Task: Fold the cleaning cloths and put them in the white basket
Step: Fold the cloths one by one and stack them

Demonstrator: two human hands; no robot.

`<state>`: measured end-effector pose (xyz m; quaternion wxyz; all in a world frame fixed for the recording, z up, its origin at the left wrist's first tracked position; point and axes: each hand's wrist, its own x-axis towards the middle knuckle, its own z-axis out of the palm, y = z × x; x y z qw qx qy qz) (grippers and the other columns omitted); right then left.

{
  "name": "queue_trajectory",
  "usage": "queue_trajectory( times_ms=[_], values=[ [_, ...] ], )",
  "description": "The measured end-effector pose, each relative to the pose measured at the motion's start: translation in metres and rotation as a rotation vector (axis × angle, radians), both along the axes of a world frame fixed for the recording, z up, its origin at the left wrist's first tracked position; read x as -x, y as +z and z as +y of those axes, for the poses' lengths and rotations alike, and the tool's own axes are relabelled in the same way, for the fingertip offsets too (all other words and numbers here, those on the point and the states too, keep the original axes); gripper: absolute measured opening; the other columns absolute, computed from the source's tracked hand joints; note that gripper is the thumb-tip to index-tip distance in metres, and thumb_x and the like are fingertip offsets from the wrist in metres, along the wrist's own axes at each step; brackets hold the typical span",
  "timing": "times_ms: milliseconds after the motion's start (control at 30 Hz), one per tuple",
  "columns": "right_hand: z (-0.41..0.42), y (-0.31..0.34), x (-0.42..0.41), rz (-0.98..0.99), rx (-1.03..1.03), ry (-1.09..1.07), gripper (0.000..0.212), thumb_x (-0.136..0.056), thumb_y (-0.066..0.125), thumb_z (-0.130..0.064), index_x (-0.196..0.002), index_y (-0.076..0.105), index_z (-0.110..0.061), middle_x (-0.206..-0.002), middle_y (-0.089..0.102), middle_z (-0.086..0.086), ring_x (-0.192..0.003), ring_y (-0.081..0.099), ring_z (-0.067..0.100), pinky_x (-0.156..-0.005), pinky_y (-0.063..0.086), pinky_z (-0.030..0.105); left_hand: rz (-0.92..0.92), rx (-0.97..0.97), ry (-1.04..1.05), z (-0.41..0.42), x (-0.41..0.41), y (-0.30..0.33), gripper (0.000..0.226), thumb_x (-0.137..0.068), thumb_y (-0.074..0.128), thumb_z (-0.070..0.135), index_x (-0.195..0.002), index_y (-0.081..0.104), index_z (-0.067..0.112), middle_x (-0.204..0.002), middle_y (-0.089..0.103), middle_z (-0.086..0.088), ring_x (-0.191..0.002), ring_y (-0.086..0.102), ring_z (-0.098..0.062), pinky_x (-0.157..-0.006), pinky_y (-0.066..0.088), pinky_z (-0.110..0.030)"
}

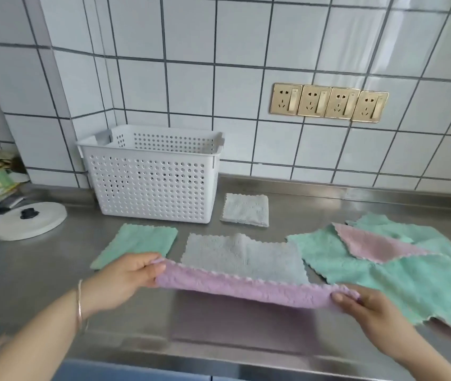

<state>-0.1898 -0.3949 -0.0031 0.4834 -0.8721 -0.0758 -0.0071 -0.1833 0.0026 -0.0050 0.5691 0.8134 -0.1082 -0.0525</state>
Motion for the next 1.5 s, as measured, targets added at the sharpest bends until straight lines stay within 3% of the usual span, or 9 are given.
queue_trajectory(
  times_ms=[200,400,700,1067,1167,1267,1367,1433,1500],
  values=[
    [0.0,-0.025,0.03,0.235,-0.035,0.003,0.047,-0.08,0.066,-0.017,-0.036,0.049,-0.015,-0.039,0.043,-0.01,-0.041,0.041,-0.002,-0.049,0.029,0.014,0.084,-0.221,-0.151,0.004,0.031,-0.041,0.055,-0.063,0.049,0.082,-0.059,0.047,0.027,-0.06,0.039,0.01,-0.062,0.036,-0.002,-0.059,0.031,-0.017],
    [0.003,-0.02,0.014,0.278,-0.066,0.015,0.038,-0.084,0.062,-0.022,-0.05,0.047,-0.016,-0.046,0.041,-0.007,-0.045,0.037,0.007,-0.048,0.029,0.017,0.193,-0.074,-0.001,-0.006,0.012,-0.035,0.052,-0.089,0.051,0.046,-0.08,0.056,-0.005,-0.076,0.057,-0.003,-0.071,0.051,-0.016,-0.067,0.041,-0.025],
    [0.027,-0.045,-0.073,0.119,0.2,-0.102,0.037,-0.093,0.053,-0.019,-0.062,0.034,-0.013,-0.053,0.033,-0.004,-0.051,0.03,0.012,-0.051,0.024,0.027,-0.044,-0.52,0.476,-0.039,-0.057,-0.049,0.04,-0.097,0.042,0.025,-0.058,0.038,0.015,-0.068,0.058,-0.007,-0.072,0.053,-0.025,-0.064,0.035,-0.032],
    [0.045,-0.055,-0.078,0.057,0.259,-0.324,0.031,-0.087,0.052,-0.016,-0.058,0.043,-0.01,-0.054,0.043,0.001,-0.053,0.037,0.013,-0.048,0.028,0.025,-0.036,-0.666,0.585,-0.048,-0.064,-0.066,0.035,-0.094,0.042,0.02,-0.06,0.036,0.015,-0.06,0.046,-0.002,-0.068,0.049,-0.027,-0.059,0.031,-0.031],
    [0.048,-0.051,-0.073,0.06,0.259,-0.321,0.008,-0.085,0.057,-0.015,-0.078,0.057,-0.012,-0.068,0.055,0.002,-0.067,0.047,0.018,-0.057,0.034,0.029,-0.048,-0.756,0.564,-0.053,-0.065,-0.061,0.028,-0.093,0.043,0.021,-0.067,0.038,0.014,-0.08,0.062,-0.013,-0.083,0.059,-0.034,-0.062,0.036,-0.032],
    [0.047,-0.049,-0.066,0.059,0.218,-0.344,0.044,-0.086,0.061,-0.022,-0.127,0.049,-0.013,-0.112,0.059,0.007,-0.095,0.055,0.021,-0.079,0.043,0.028,-0.163,-0.943,0.583,-0.059,-0.061,-0.055,0.012,-0.088,0.052,0.021,-0.096,0.05,0.013,-0.107,0.058,-0.01,-0.097,0.058,-0.032,-0.064,0.042,-0.034],
    [0.044,-0.045,-0.05,0.016,0.221,-0.395,0.051,-0.09,0.054,-0.024,-0.137,0.038,-0.012,-0.128,0.049,0.009,-0.107,0.055,0.024,-0.087,0.044,0.034,-0.379,-0.978,0.455,-0.08,-0.055,-0.057,0.043,-0.077,0.051,0.03,-0.117,0.056,0.018,-0.122,0.057,-0.005,-0.109,0.056,-0.03,-0.08,0.052,-0.04],
    [0.042,-0.047,-0.036,0.023,0.25,-0.391,0.051,-0.091,0.052,-0.02,-0.139,0.035,-0.011,-0.129,0.047,0.009,-0.109,0.054,0.024,-0.089,0.044,0.035,-0.367,-0.933,0.21,-0.104,-0.048,-0.055,0.069,-0.075,0.021,0.051,-0.135,0.041,0.026,-0.146,0.04,0.005,-0.136,0.036,-0.022,-0.109,0.034,-0.043],
    [0.043,-0.051,-0.023,0.077,0.286,-0.382,0.054,-0.09,0.05,-0.017,-0.141,0.031,-0.01,-0.13,0.046,0.009,-0.111,0.052,0.024,-0.092,0.043,0.035,-0.236,-0.985,-0.056,-0.128,-0.042,-0.052,0.088,-0.07,0.0,0.07,-0.146,0.02,0.031,-0.157,0.016,0.012,-0.147,0.007,-0.013,-0.119,0.007,-0.043]
  ],
)
